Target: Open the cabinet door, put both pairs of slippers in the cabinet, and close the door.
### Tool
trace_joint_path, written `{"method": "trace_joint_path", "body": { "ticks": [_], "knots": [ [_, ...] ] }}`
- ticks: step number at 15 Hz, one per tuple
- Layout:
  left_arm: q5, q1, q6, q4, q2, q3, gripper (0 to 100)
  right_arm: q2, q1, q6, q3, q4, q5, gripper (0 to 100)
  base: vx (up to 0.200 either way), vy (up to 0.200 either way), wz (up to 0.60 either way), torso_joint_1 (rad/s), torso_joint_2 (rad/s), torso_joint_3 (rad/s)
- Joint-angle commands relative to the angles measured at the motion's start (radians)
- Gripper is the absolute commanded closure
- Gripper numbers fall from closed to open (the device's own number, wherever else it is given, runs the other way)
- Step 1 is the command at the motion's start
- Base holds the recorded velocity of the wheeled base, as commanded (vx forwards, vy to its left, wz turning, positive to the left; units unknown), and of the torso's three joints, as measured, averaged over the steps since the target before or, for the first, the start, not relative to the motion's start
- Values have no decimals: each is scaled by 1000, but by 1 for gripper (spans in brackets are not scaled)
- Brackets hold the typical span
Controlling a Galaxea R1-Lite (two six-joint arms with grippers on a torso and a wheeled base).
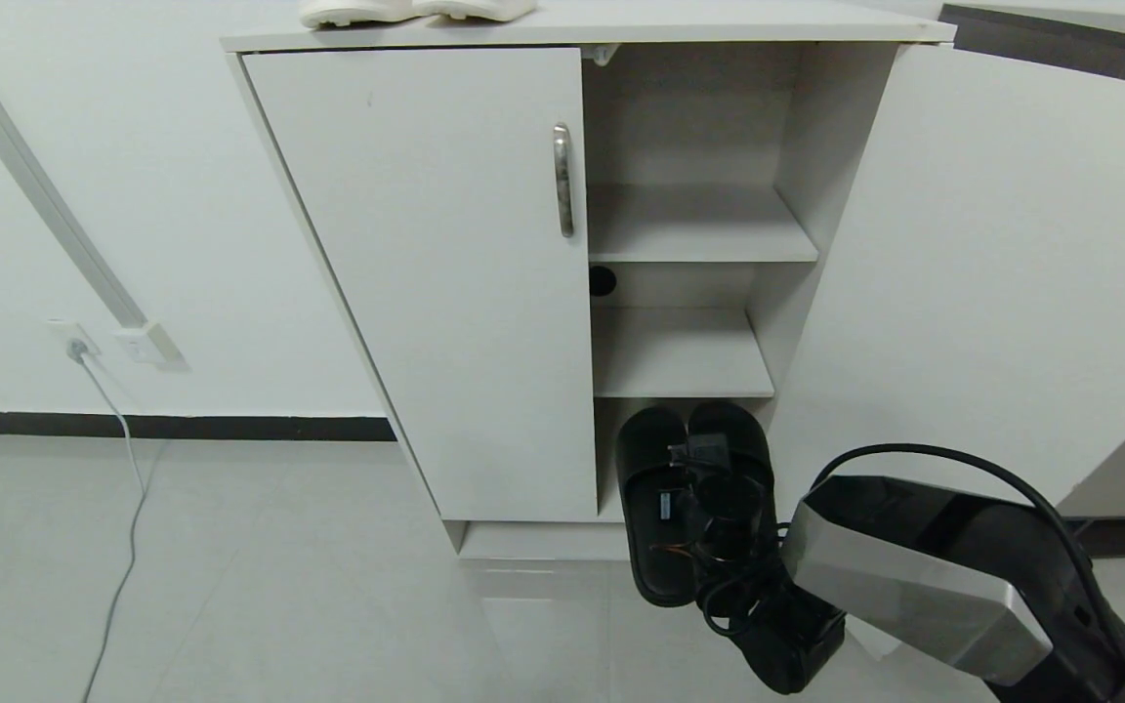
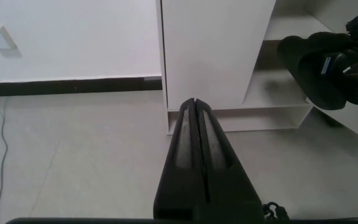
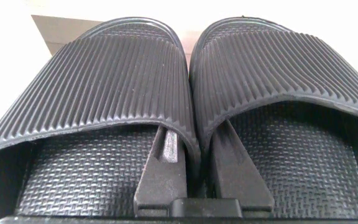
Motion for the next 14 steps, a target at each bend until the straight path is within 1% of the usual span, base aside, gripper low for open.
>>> {"method": "trace_joint_path", "body": {
  "ticks": [1, 3, 14],
  "knots": [
    [0, 0, 0, 0, 1, 0, 100, -3, 1, 0, 0, -3, 0, 100, 0, 0, 0, 0, 0, 0],
    [0, 0, -2, 0, 1, 0, 100, -3, 1, 0, 1, -3, 0, 100, 0, 0, 0, 0, 0, 0],
    [1, 0, -8, 0, 0, 0, 100, -9, 1, 0, 3, -3, 0, 100, 200, 0, 0, 2, -1, 1]
  ]
}}
